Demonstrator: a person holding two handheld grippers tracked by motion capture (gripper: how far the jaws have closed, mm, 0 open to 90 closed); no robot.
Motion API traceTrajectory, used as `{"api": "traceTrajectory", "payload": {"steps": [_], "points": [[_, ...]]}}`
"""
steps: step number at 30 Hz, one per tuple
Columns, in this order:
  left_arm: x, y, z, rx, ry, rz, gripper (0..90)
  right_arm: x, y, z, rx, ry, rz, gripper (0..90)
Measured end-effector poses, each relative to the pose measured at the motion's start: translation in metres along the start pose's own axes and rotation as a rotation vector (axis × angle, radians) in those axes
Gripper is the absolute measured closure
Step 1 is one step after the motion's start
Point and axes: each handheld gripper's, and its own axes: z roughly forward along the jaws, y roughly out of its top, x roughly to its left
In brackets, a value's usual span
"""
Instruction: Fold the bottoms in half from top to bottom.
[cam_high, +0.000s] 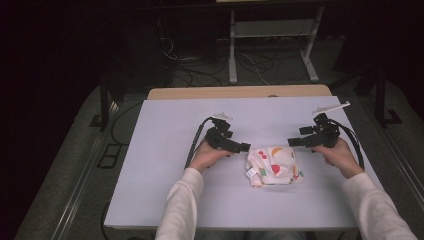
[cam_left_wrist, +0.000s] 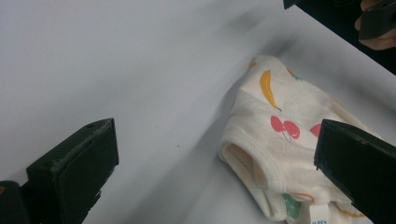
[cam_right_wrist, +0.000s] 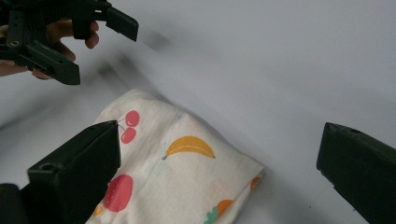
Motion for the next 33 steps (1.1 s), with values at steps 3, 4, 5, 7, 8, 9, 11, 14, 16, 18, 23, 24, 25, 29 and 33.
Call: {"api": "traceTrajectory", "payload": {"steps": [3,4,5,7,8,9,11,14,16,18,23,24,25,29,33], "points": [[0.001,-0.001,0.003,-0.006,0.002,-0.01,0.0,-0.002,-0.005,0.003,-0.002,0.0,0.008,0.0],[0.001,-0.001,0.004,-0.009,0.001,-0.016,0.0,-0.003,-0.006,0.004,0.002,-0.005,0.011,0.0],[0.002,-0.002,0.006,-0.009,0.0,-0.02,0.0,-0.005,-0.008,0.004,0.005,-0.007,0.015,0.0],[0.002,-0.002,0.009,-0.009,-0.006,-0.026,0.0,-0.007,-0.011,0.006,0.007,-0.009,0.024,0.0],[0.002,-0.002,0.011,-0.011,-0.007,-0.025,0.0,-0.008,-0.012,0.007,0.014,-0.014,0.025,0.0],[0.001,-0.003,0.012,-0.014,-0.005,-0.021,0.0,-0.009,-0.014,0.007,0.016,-0.015,0.028,0.0],[0.0,-0.003,0.016,-0.017,0.004,-0.016,0.2,-0.012,-0.016,0.009,0.016,-0.012,0.033,0.0],[-0.003,-0.005,0.021,-0.008,0.008,-0.004,3.1,-0.015,-0.022,0.012,0.024,-0.015,0.056,1.0],[-0.004,-0.005,0.024,-0.011,0.001,-0.008,4.9,-0.016,-0.024,0.013,0.029,-0.033,0.044,3.8],[-0.005,-0.005,0.027,-0.017,-0.007,-0.015,5.3,-0.018,-0.026,0.012,0.024,-0.042,0.052,4.1],[-0.005,-0.006,0.03,-0.02,-0.036,-0.026,9.9,-0.022,-0.03,0.011,0.029,-0.042,0.058,8.8],[-0.005,-0.006,0.031,-0.021,-0.042,-0.028,11.4,-0.023,-0.03,0.01,0.031,-0.038,0.061,11.0],[-0.005,-0.006,0.031,-0.022,-0.049,-0.037,12.8,-0.024,-0.031,0.011,0.032,-0.026,0.061,12.9],[-0.002,-0.008,0.034,-0.014,-0.068,-0.056,14.7,-0.025,-0.033,0.014,0.057,-0.011,0.068,14.4],[0.0,-0.01,0.036,0.006,-0.087,-0.062,19.5,-0.024,-0.032,0.018,0.075,-0.009,0.062,15.2]]}}
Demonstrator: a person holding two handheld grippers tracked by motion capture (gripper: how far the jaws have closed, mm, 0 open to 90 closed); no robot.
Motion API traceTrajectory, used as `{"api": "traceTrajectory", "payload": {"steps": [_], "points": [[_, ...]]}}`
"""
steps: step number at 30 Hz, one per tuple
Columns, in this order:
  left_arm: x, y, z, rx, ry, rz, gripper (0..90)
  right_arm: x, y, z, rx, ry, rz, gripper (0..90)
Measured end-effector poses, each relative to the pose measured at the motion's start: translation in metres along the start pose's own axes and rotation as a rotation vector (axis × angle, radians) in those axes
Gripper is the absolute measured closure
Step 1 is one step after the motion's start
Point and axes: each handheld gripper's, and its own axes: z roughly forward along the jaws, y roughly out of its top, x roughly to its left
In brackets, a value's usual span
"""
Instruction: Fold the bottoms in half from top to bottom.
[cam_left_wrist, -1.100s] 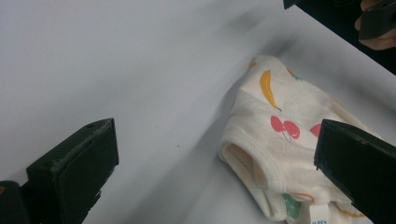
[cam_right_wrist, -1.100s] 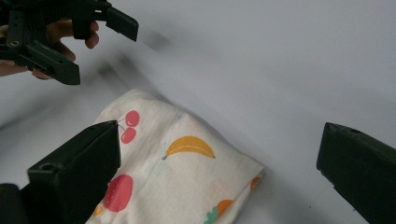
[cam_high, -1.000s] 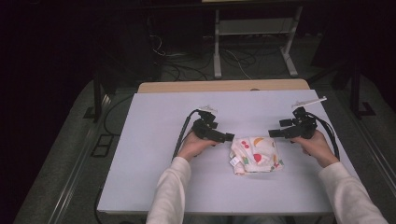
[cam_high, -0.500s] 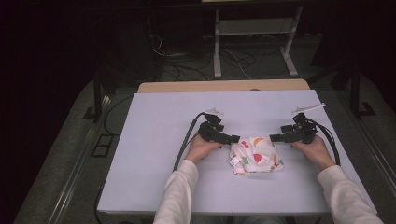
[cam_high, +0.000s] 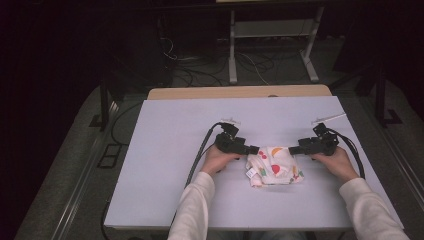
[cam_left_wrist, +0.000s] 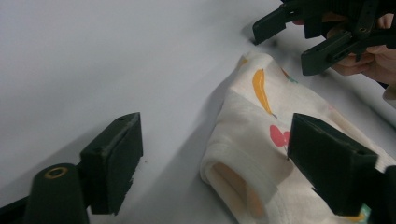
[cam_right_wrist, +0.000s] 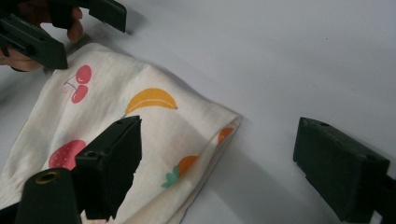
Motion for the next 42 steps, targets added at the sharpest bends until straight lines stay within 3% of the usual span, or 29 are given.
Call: {"api": "traceTrajectory", "payload": {"steps": [10,16,23,27,31,35,42], "points": [[0.002,-0.001,0.003,-0.001,-0.047,-0.013,39.2,0.001,0.001,0.003,0.008,0.012,0.001,26.3],[0.005,-0.002,0.004,0.002,-0.047,-0.016,46.3,0.002,0.002,0.006,0.006,0.011,-0.007,34.7],[0.008,-0.004,0.008,0.005,-0.068,-0.029,55.2,0.005,0.005,0.011,0.01,0.02,-0.026,52.5],[0.005,-0.005,0.01,0.009,-0.084,-0.012,62.9,0.005,0.006,0.015,0.022,0.037,-0.028,70.0],[0.003,-0.004,0.011,0.013,-0.068,-0.002,73.4,0.005,0.007,0.016,0.03,0.048,-0.024,81.5],[0.001,-0.003,0.01,0.006,-0.063,-0.005,79.1,0.006,0.008,0.014,0.033,0.042,-0.021,84.3],[-0.004,0.0,0.003,0.017,-0.038,0.031,80.6,0.009,0.01,0.01,0.019,0.039,-0.017,85.1]]}}
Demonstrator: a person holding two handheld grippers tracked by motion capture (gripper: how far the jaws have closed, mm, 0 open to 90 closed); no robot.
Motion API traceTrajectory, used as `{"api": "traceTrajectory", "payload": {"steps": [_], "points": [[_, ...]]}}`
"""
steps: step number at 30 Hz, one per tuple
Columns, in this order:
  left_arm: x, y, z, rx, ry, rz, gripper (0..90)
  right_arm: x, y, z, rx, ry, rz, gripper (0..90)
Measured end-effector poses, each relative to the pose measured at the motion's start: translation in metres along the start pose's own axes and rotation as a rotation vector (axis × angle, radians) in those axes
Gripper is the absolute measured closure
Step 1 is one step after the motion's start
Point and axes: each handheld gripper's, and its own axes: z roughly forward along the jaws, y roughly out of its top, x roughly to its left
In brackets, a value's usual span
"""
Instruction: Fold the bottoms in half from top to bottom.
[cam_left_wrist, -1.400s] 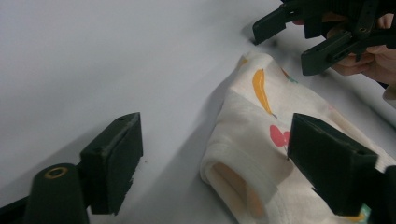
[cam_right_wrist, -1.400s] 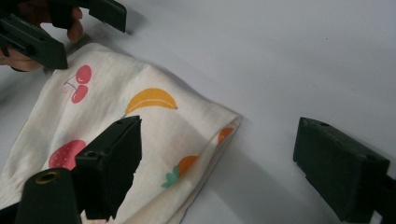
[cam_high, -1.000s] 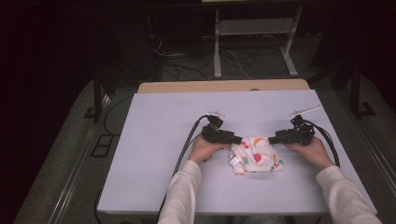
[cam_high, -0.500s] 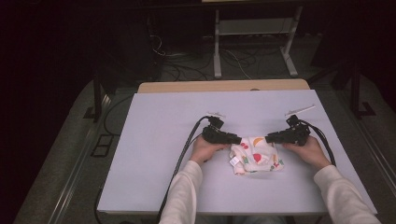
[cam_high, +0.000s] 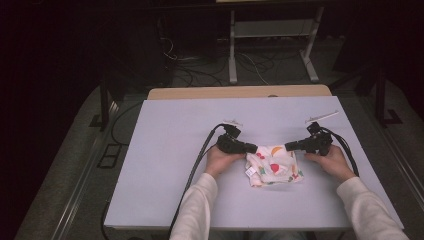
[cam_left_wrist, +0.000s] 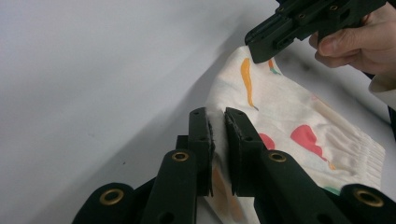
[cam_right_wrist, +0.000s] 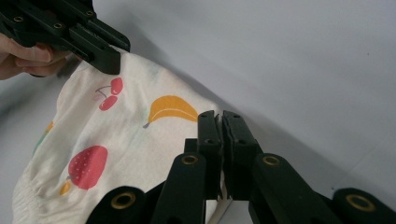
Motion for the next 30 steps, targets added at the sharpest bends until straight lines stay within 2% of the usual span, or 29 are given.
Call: {"api": "traceTrajectory", "payload": {"steps": [3,6,8,11,20,24,30], "points": [[-0.002,0.002,-0.005,0.008,0.014,0.019,80.7,0.003,0.002,0.0,-0.007,-0.001,-0.011,85.3],[-0.003,0.004,-0.01,0.003,0.034,0.017,80.7,0.006,0.004,0.001,-0.005,0.003,-0.006,85.5],[-0.004,0.005,-0.015,-0.003,0.031,0.014,80.7,0.007,0.006,0.002,0.003,0.004,-0.006,85.5],[-0.005,0.007,-0.022,0.005,0.047,0.038,80.7,0.013,0.011,0.003,0.006,0.005,-0.016,85.4],[0.0,0.01,-0.042,0.01,0.074,0.038,80.8,0.024,0.023,0.007,-0.016,0.021,-0.035,85.5],[0.003,0.017,-0.046,0.049,0.087,0.058,80.8,0.027,0.028,0.01,-0.022,0.015,-0.043,85.5],[0.005,0.024,-0.052,0.055,0.104,0.075,80.8,0.03,0.034,0.016,-0.027,-0.009,-0.049,85.5]]}}
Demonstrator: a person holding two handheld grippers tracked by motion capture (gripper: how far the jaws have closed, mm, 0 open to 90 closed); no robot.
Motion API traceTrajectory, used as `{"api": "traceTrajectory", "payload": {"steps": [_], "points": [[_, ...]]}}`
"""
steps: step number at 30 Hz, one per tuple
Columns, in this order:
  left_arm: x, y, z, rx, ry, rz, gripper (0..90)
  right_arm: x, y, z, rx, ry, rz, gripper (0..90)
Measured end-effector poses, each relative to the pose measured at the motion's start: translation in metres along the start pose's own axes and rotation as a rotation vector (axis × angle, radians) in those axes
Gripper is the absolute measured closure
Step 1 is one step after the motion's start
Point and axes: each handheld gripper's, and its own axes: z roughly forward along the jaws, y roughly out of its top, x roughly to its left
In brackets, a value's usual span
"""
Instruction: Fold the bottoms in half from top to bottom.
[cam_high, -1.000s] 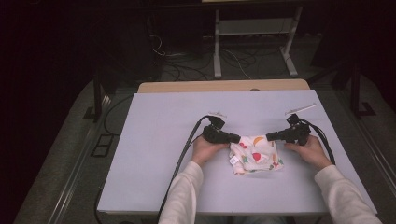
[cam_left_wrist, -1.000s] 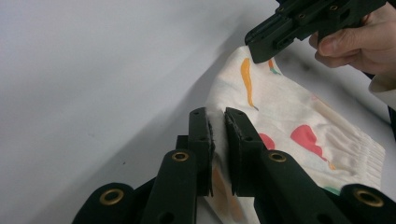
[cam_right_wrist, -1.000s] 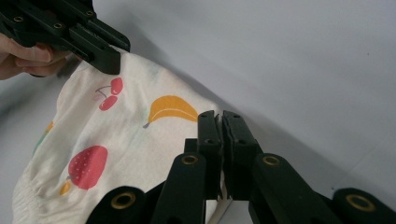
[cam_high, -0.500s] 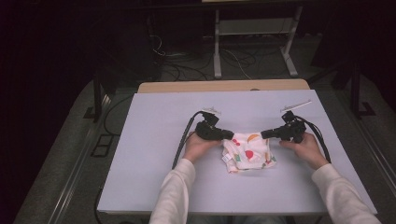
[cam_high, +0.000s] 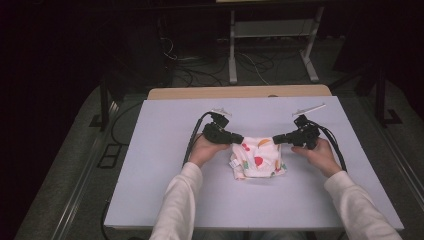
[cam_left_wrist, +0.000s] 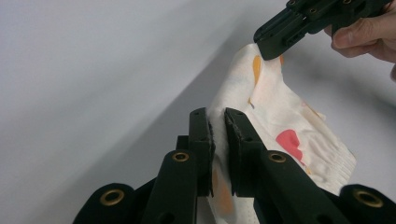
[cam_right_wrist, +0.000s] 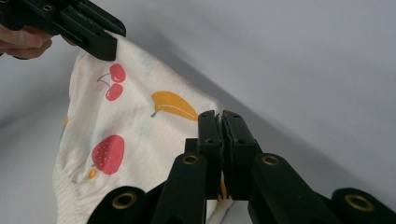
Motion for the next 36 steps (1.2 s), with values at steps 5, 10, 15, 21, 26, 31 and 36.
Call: {"api": "traceTrajectory", "payload": {"steps": [5,10,15,21,26,31,36], "points": [[0.005,0.0,-0.006,-0.002,0.03,-0.002,80.7,0.001,0.004,0.004,-0.016,0.004,0.011,85.5],[0.008,0.003,-0.013,-0.019,0.048,-0.002,80.7,0.008,0.01,0.008,-0.021,-0.016,-0.009,85.6],[0.012,0.003,-0.019,-0.061,0.05,0.003,80.7,0.012,0.017,0.009,-0.05,-0.044,-0.009,85.5],[0.022,0.004,-0.02,-0.056,0.072,0.005,80.7,0.012,0.021,0.015,-0.077,-0.047,-0.005,85.6],[0.028,0.004,-0.019,-0.091,0.067,0.008,80.7,0.008,0.022,0.019,-0.105,-0.06,-0.016,85.6],[0.032,0.005,-0.017,-0.102,0.095,0.025,80.7,0.004,0.023,0.021,-0.125,-0.052,0.009,85.6],[0.042,0.005,-0.015,-0.182,0.098,-0.011,80.7,0.0,0.026,0.025,-0.144,-0.07,0.015,85.5]]}}
